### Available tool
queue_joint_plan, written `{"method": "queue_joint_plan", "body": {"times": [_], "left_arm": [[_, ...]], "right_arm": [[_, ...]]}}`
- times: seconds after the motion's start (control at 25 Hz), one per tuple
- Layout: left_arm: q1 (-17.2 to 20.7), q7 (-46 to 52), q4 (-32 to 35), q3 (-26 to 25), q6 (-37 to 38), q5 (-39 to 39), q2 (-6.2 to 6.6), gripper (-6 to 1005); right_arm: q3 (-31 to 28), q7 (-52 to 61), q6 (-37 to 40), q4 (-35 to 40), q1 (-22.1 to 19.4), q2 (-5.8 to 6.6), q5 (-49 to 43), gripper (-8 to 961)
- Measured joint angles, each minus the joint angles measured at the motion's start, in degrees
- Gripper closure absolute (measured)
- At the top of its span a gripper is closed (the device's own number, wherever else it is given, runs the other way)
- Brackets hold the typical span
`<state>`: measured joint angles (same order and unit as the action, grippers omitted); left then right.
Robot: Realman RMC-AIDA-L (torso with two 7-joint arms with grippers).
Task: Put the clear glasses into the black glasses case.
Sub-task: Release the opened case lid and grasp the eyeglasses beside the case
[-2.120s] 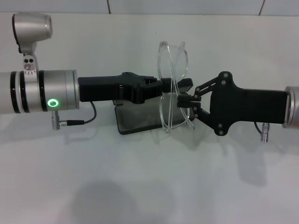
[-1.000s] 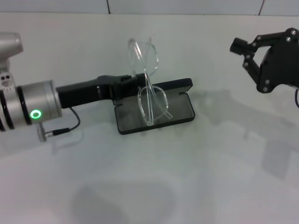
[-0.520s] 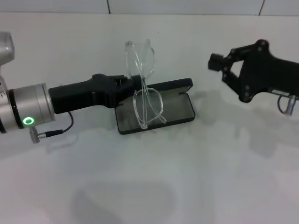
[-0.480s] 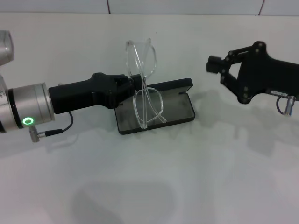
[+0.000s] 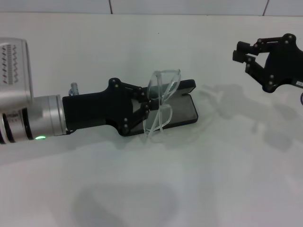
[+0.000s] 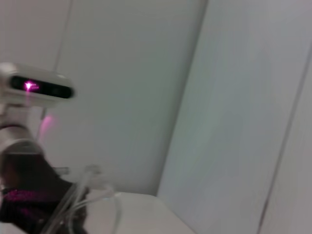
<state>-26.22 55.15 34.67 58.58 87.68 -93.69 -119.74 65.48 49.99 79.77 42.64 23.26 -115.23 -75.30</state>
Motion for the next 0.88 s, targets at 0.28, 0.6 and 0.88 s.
{"method": "queue_joint_plan", "body": {"times": [0.28,0.6,0.88], "left_arm": [[-1.4,-12.5,-2.0,1.0,-2.6,0.0,-0.15,908],[-7.6,-10.8,-7.9,3.3,-6.7,-1.1,0.02,908],[-12.3,9.0,-4.8,9.2,-7.1,-6.2,0.86,901]], "right_arm": [[-1.5,-0.1,-0.4,-0.5,-0.2,-0.03,0.0,830],[-1.5,-0.3,-0.6,-1.1,-0.2,-0.03,0.0,829],[-1.5,-0.7,-2.2,-1.2,-0.2,0.01,0.0,830]]}}
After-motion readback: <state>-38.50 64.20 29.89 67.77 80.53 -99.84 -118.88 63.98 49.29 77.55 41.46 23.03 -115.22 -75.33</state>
